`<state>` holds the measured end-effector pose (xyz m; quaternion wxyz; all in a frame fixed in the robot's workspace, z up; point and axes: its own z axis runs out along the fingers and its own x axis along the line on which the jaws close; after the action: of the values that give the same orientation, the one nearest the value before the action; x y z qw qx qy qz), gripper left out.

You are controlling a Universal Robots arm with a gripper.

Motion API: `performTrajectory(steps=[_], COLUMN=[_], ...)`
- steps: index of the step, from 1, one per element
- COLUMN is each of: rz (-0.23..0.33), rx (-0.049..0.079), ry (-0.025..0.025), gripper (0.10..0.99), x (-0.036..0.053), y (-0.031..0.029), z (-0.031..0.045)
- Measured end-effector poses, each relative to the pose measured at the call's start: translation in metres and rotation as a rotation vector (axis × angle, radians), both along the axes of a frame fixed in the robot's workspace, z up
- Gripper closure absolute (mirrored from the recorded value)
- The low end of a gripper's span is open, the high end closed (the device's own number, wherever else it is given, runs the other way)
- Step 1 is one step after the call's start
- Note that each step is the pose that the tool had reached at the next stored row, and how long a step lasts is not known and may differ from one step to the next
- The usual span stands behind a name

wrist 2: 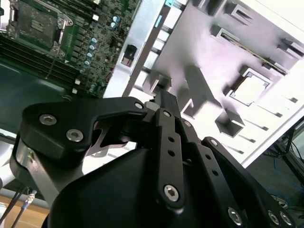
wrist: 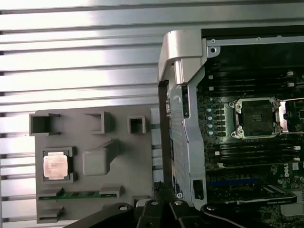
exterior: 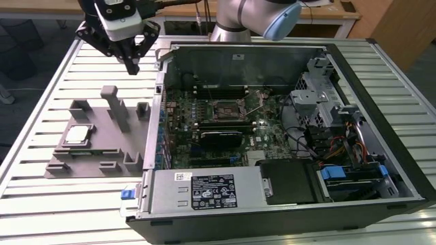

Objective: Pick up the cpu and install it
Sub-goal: 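Reach for the cpu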

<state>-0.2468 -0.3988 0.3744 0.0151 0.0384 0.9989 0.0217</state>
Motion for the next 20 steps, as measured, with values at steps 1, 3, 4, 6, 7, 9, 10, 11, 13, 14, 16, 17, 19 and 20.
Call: performTrajectory(steps=[1,3,4,6,7,9,10,11,13,14,16,17,19,20], rz=[0.0,0.0,0.0,0.0,0.0,0.0,0.0,0.0,0.0,0.0,0.0,0.0,0.0,-0.001], rx=[0.0,0.0,0.0,0.0,0.0,0.0,0.0,0.0,0.0,0.0,0.0,0.0,0.0,0.0], ry=[0.0,-0.0001,-0.0001,-0.0001,-0.0002,-0.0002,-0.0001,-0.0001,-0.0001,-0.0001,0.0,-0.0001,-0.0002,-0.0002], gripper=[0.98,0.98,0.98,0.98,0.98,0.98,0.98,0.98,0.98,0.98,0.98,0.98,0.98,0.98], x=[-0.0016,-0.0052,-0.0071,-0.0114,-0.0136,-0.018,-0.0199,-0.0223,-0.0269,-0.0292,-0.0336,-0.0359,-0.0405,-0.0427], y=[0.0,0.0,0.0,0.0,0.0,0.0,0.0,0.0,0.0,0.0,0.0,0.0001,0.0002,0.0002], z=[-0.0009,-0.0032,-0.0046,-0.0074,-0.0088,-0.0115,-0.0129,-0.0145,-0.0174,-0.0188,-0.0217,-0.0232,-0.0262,-0.0277])
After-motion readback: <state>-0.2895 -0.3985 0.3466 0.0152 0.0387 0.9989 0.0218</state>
